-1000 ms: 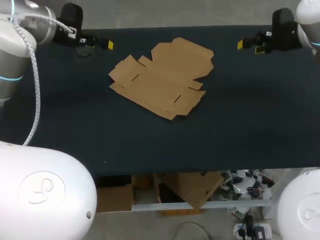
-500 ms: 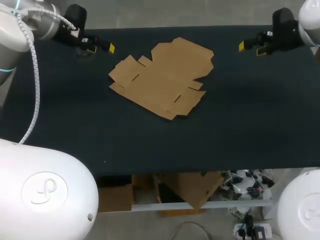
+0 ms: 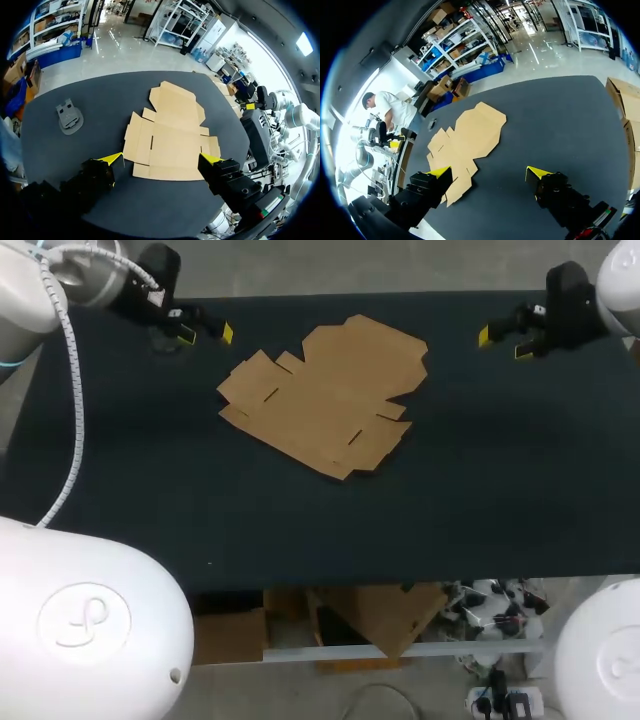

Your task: Assemble the packaging by folding the flat box into shape, placing the metal phone stand inside, and closing the box properly

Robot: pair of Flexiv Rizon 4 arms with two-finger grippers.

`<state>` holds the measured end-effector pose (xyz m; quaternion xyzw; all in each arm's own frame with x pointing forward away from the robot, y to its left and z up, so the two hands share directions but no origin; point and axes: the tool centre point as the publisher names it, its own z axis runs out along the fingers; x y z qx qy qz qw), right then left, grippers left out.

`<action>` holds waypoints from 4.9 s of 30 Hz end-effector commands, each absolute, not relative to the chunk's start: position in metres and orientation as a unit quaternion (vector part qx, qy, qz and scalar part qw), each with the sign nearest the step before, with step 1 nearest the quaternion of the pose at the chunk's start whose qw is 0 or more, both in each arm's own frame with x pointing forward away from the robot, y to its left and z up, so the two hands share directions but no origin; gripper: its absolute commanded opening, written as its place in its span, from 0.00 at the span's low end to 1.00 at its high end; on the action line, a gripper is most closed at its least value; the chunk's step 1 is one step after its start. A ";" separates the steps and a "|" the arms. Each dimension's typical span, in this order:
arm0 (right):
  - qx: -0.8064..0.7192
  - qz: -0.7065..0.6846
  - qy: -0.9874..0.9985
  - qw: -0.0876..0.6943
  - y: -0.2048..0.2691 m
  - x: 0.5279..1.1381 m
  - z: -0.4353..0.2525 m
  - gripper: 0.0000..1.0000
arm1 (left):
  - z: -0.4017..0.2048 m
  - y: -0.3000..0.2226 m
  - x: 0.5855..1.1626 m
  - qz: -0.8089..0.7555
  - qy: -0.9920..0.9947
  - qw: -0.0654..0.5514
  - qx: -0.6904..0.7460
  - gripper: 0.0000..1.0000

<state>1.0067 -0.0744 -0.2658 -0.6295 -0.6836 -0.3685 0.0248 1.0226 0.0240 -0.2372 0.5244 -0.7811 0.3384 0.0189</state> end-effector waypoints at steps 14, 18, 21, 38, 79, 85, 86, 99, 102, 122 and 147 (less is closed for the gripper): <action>-0.723 -0.312 -0.609 0.093 -0.051 0.989 -0.296 1.00 | -0.257 0.030 1.045 0.329 -0.793 0.032 0.512 1.00; -0.748 -0.300 -0.583 0.102 -0.046 0.980 -0.299 1.00 | -0.260 0.034 1.051 0.329 -0.796 0.034 0.506 1.00; -0.757 -0.299 -0.571 0.107 -0.042 0.973 -0.298 1.00 | -0.261 0.036 1.055 0.328 -0.799 0.037 0.503 1.00; -0.758 -0.325 -0.545 0.152 -0.034 0.941 -0.301 1.00 | -0.267 0.044 1.031 0.319 -0.801 0.058 0.503 1.00; -0.783 -0.297 -0.502 0.217 0.052 0.899 -0.366 1.00 | -0.273 0.050 0.975 0.329 -0.768 0.077 0.544 1.00; -0.787 -0.294 -0.492 0.226 0.062 0.905 -0.381 1.00 | -0.274 0.052 0.972 0.330 -0.768 0.082 0.542 1.00; -0.788 -0.298 -0.489 0.228 0.063 0.906 -0.383 1.00 | -0.275 0.053 0.972 0.330 -0.768 0.082 0.542 1.00; -0.783 -0.324 -0.473 0.241 0.079 0.919 -0.397 0.78 | -0.278 0.059 0.971 0.333 -0.767 0.087 0.542 1.00; -0.781 -0.327 -0.473 0.243 0.084 0.921 -0.398 0.75 | -0.279 0.059 0.971 0.332 -0.768 0.088 0.541 1.00; -0.777 -0.327 -0.473 0.254 0.094 0.939 -0.407 0.45 | -0.281 0.062 0.970 0.330 -0.770 0.090 0.539 1.00; -0.743 -0.342 -0.497 0.289 0.081 0.927 -0.394 0.00 | -0.280 0.058 0.967 0.323 -0.771 0.097 0.540 1.00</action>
